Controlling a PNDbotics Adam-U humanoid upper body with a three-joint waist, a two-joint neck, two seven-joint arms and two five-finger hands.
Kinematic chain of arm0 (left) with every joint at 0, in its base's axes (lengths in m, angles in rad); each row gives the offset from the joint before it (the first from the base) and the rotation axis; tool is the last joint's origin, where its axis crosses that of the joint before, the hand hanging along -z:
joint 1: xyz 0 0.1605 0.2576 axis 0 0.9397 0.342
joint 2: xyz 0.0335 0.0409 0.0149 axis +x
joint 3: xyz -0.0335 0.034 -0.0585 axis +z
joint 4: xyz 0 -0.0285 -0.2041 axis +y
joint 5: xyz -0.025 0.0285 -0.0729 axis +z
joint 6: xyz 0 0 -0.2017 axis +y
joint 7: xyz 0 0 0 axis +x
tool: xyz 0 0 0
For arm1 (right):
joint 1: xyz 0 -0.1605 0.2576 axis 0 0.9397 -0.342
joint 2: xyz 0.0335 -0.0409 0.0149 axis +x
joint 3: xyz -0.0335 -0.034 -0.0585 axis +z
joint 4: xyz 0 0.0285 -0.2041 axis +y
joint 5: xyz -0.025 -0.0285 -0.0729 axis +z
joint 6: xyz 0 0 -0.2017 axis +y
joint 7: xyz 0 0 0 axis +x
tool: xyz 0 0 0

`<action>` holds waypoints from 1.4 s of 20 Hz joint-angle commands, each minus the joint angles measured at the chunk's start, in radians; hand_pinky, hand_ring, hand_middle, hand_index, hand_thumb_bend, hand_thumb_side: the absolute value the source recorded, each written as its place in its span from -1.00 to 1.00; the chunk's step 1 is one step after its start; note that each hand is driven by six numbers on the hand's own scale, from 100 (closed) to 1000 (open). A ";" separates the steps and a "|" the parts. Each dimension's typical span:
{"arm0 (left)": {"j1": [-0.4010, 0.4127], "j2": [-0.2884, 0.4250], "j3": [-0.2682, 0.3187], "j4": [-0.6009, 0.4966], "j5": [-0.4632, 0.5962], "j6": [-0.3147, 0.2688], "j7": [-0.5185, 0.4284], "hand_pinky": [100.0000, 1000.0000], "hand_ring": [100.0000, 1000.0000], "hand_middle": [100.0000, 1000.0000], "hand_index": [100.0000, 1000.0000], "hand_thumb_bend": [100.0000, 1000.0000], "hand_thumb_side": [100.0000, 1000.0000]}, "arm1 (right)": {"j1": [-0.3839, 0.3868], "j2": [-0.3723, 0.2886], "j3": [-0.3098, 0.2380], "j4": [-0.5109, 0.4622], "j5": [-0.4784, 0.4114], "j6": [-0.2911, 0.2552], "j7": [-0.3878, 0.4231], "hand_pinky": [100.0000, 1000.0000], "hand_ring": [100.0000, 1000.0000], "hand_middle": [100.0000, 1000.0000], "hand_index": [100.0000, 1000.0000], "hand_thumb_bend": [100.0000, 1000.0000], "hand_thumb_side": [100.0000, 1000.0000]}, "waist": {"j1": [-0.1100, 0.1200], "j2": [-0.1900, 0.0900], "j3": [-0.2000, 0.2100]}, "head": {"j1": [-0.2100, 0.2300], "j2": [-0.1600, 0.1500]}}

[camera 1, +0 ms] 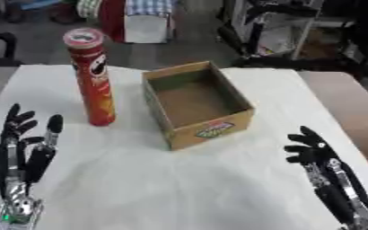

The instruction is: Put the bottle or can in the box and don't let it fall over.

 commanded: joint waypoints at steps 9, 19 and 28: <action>-0.193 0.137 -0.036 0.184 0.081 0.017 -0.025 0.16 0.52 0.49 1.00 0.34 0.52 | -0.004 -0.004 0.008 -0.007 -0.007 -0.003 0.009 0.34 0.51 0.62 0.96 -1.00 0.61 | 0.004 -0.012 -0.022 | 0.006 -0.004; -0.354 0.207 -0.090 0.404 0.117 -0.014 -0.028 0.19 0.52 0.48 1.00 0.16 0.59 | -0.002 -0.005 0.018 -0.007 -0.013 -0.004 0.019 0.34 0.51 0.61 0.96 -1.00 0.62 | 0.002 -0.014 -0.043 | 0.022 -0.002; -0.452 0.240 -0.130 0.559 0.094 -0.057 -0.031 0.19 0.50 0.46 1.00 0.11 0.57 | -0.005 -0.006 0.027 -0.007 -0.017 -0.005 0.029 0.34 0.51 0.61 0.96 -1.00 0.63 | 0.003 -0.013 -0.060 | 0.027 -0.004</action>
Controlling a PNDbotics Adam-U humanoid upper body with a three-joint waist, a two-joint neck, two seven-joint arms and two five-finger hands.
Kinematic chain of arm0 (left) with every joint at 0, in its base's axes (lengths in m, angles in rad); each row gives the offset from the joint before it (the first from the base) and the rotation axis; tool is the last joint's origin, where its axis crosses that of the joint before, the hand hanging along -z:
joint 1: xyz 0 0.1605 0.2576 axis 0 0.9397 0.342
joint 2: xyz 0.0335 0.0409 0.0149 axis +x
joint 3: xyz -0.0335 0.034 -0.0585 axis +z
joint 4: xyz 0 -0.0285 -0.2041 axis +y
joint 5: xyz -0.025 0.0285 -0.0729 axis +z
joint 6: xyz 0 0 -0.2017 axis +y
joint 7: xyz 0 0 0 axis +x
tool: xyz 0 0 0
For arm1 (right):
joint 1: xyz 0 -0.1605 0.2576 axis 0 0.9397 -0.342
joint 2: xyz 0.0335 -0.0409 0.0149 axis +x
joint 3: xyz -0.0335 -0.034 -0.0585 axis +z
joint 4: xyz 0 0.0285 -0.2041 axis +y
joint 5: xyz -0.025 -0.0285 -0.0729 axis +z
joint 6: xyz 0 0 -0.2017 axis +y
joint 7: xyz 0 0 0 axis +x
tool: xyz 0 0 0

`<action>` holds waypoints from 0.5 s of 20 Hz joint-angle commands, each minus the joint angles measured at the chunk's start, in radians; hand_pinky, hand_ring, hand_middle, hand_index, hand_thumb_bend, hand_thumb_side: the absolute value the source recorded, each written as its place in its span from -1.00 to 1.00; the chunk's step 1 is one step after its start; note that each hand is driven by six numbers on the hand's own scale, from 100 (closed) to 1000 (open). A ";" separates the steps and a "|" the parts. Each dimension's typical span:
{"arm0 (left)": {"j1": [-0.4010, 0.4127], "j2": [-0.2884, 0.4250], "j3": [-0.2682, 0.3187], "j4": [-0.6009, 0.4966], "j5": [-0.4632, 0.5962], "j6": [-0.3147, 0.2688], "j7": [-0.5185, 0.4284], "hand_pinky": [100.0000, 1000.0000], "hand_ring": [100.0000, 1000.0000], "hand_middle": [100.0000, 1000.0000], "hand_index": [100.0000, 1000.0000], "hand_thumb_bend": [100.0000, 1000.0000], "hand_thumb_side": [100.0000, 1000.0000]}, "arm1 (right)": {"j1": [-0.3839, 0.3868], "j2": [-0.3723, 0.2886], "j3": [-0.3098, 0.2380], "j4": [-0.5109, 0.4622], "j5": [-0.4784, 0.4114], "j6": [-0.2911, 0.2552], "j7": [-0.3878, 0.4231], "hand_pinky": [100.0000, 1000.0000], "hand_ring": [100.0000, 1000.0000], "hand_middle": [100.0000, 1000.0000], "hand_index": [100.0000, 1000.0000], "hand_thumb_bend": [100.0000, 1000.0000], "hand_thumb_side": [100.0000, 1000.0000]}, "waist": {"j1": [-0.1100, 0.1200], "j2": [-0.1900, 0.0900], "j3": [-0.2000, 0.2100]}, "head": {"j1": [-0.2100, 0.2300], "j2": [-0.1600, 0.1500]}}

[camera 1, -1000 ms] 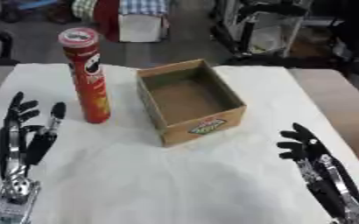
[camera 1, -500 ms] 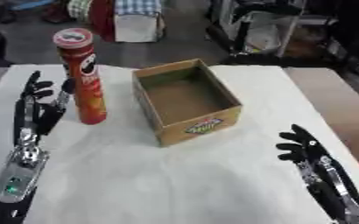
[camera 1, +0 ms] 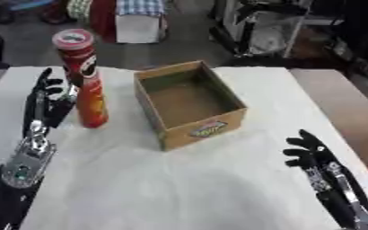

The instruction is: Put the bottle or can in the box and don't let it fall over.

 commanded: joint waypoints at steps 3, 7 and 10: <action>-0.055 0.046 -0.014 0.051 -0.018 -0.024 -0.001 0.20 0.50 0.46 1.00 0.09 0.58 | -0.008 -0.008 0.005 -0.012 -0.006 -0.002 0.007 0.34 0.51 0.61 0.96 -1.00 0.63 | 0.004 -0.012 -0.008 | 0.006 -0.006; -0.083 0.055 -0.024 0.101 -0.039 -0.035 -0.010 0.21 0.50 0.46 1.00 0.08 0.58 | -0.009 -0.009 0.007 -0.012 -0.007 -0.003 0.010 0.34 0.51 0.61 0.96 -1.00 0.63 | 0.005 -0.012 -0.015 | 0.009 -0.008; -0.101 0.062 -0.029 0.131 -0.049 -0.043 -0.022 0.22 0.50 0.45 1.00 0.09 0.59 | -0.009 -0.008 0.009 -0.011 -0.008 -0.003 0.012 0.34 0.51 0.61 0.96 -1.00 0.63 | 0.006 -0.013 -0.020 | 0.010 -0.009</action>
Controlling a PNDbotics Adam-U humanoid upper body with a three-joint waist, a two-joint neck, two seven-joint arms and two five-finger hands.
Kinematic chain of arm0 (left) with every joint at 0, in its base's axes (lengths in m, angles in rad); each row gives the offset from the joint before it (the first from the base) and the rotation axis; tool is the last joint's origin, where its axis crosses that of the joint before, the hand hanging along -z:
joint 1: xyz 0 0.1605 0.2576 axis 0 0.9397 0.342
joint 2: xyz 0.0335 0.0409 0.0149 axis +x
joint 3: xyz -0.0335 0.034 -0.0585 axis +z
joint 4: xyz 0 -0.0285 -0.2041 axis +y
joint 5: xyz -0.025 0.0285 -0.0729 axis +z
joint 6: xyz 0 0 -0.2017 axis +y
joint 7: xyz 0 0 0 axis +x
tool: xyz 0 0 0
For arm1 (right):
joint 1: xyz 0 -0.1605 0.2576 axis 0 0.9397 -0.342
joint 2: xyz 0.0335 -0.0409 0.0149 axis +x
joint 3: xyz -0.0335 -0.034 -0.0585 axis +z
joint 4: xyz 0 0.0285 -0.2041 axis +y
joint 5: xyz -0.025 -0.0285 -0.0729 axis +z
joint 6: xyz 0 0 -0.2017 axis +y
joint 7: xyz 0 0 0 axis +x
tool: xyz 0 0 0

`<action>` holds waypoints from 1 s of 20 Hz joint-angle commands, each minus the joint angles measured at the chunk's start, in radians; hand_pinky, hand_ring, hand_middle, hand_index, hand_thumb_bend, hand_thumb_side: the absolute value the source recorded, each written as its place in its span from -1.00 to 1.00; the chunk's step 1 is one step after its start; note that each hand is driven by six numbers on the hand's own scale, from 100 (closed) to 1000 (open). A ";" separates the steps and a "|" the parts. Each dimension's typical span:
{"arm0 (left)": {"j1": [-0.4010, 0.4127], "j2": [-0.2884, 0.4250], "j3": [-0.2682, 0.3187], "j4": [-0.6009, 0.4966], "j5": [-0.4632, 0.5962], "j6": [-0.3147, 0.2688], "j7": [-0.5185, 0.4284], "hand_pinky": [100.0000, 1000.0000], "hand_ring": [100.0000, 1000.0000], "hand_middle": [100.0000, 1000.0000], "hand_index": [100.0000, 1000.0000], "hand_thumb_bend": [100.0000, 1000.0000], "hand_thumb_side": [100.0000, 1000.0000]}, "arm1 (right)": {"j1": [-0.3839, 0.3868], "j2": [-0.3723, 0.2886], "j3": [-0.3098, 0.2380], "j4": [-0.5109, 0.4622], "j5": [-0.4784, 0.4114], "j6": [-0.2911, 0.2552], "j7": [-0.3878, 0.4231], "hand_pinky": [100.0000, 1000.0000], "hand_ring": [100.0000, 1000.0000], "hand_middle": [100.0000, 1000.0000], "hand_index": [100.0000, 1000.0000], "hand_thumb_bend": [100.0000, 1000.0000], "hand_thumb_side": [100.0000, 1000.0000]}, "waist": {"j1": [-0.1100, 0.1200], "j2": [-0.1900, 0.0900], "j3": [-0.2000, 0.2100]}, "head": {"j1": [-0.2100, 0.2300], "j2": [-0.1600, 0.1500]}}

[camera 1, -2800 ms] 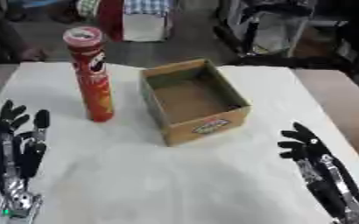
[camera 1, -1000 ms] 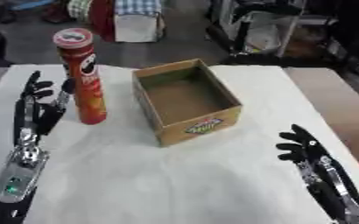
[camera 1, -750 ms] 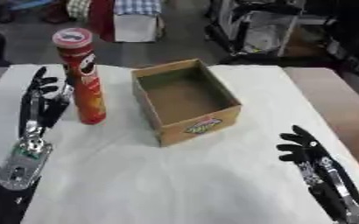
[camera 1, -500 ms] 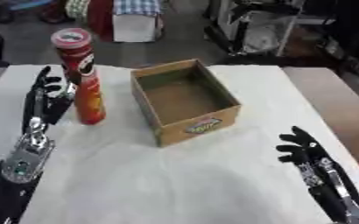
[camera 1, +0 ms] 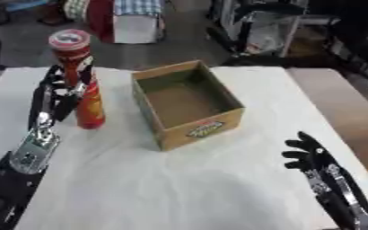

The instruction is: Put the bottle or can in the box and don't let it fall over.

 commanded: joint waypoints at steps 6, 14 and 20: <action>-0.056 0.053 -0.016 0.037 -0.036 -0.026 -0.036 0.23 0.47 0.41 1.00 0.05 0.54 | -0.007 -0.009 0.007 -0.011 -0.009 -0.004 0.009 0.34 0.51 0.61 0.96 -1.00 0.64 | 0.003 -0.013 -0.011 | 0.007 -0.009; -0.090 0.062 -0.022 0.081 -0.055 -0.045 -0.069 0.21 0.42 0.24 1.00 -0.24 0.46 | -0.005 -0.008 0.012 -0.011 -0.011 -0.004 0.014 0.33 0.50 0.61 0.96 -1.00 0.64 | -0.002 -0.013 -0.015 | 0.009 -0.012; -0.093 0.060 -0.021 0.098 -0.024 -0.057 -0.099 0.21 0.41 0.10 0.71 -0.94 0.30 | -0.004 -0.009 0.013 -0.010 -0.012 -0.004 0.016 0.33 0.50 0.61 0.96 -1.00 0.64 | -0.002 -0.013 -0.014 | 0.010 -0.011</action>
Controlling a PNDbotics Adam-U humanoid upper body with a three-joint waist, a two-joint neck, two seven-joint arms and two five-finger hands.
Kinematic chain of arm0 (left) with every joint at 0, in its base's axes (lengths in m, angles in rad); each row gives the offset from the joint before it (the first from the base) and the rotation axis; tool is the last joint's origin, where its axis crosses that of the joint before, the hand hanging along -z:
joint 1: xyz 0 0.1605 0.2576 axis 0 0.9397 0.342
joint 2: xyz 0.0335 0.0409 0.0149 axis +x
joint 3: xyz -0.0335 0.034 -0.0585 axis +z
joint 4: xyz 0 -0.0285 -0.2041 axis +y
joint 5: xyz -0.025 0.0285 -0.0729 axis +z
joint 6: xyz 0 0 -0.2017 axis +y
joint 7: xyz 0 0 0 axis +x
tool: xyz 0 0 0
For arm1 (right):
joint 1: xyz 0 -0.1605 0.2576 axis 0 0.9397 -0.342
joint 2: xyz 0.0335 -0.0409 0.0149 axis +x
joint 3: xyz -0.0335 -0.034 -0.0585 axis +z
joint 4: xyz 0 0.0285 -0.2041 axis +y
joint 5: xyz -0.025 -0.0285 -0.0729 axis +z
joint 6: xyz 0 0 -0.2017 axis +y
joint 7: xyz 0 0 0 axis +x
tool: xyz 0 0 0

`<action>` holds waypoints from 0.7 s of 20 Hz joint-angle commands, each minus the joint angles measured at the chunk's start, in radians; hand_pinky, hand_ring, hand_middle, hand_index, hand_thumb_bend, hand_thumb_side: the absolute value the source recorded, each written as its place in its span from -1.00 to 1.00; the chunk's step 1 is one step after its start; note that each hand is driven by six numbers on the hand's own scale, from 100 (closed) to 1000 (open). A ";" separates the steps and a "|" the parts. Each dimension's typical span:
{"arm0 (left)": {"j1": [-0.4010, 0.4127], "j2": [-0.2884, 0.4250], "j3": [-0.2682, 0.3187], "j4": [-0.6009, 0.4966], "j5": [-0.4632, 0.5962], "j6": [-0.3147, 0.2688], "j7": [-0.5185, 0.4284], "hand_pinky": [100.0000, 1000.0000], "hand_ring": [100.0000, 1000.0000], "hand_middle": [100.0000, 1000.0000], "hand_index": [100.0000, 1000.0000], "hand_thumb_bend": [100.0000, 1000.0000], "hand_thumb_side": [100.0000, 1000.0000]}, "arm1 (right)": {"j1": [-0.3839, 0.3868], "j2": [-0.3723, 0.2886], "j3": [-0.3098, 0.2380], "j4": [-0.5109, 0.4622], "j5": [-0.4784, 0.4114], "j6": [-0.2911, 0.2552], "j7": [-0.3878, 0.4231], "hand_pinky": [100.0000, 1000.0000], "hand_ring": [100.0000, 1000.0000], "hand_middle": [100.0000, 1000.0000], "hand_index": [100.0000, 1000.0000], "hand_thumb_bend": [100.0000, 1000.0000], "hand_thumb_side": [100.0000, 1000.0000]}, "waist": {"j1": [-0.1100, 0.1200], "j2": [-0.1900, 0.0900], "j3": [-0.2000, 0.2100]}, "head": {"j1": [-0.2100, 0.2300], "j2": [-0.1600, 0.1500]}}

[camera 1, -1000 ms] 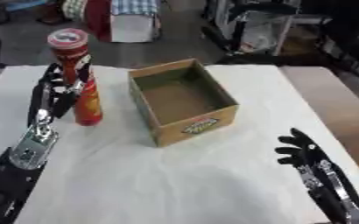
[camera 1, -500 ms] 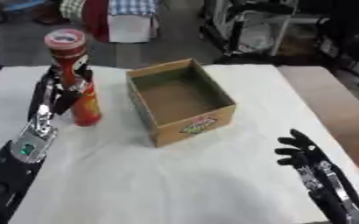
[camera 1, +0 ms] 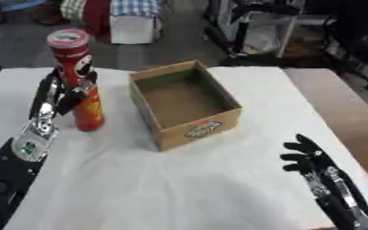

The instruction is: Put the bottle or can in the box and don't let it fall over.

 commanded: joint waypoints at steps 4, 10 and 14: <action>-0.019 0.021 0.004 0.007 0.044 0.011 -0.006 0.26 0.50 0.30 0.19 -1.00 0.18 | -0.006 -0.009 0.001 -0.010 -0.005 -0.001 0.003 0.33 0.50 0.61 0.96 -1.00 0.64 | 0.001 -0.013 -0.001 | 0.002 -0.011; -0.018 0.016 -0.002 0.001 0.078 0.011 0.000 0.26 0.52 0.40 -0.15 -1.00 -0.06 | -0.006 -0.008 0.001 -0.010 -0.005 -0.001 0.004 0.33 0.50 0.61 0.96 -1.00 0.64 | 0.001 -0.013 -0.002 | 0.001 -0.012; -0.018 0.018 -0.007 -0.018 0.103 0.001 -0.006 0.24 0.49 0.39 -0.24 -1.00 -0.17 | -0.006 -0.007 0.000 -0.008 -0.005 -0.001 0.003 0.33 0.50 0.61 0.96 -1.00 0.64 | 0.001 -0.012 -0.003 | 0.000 -0.011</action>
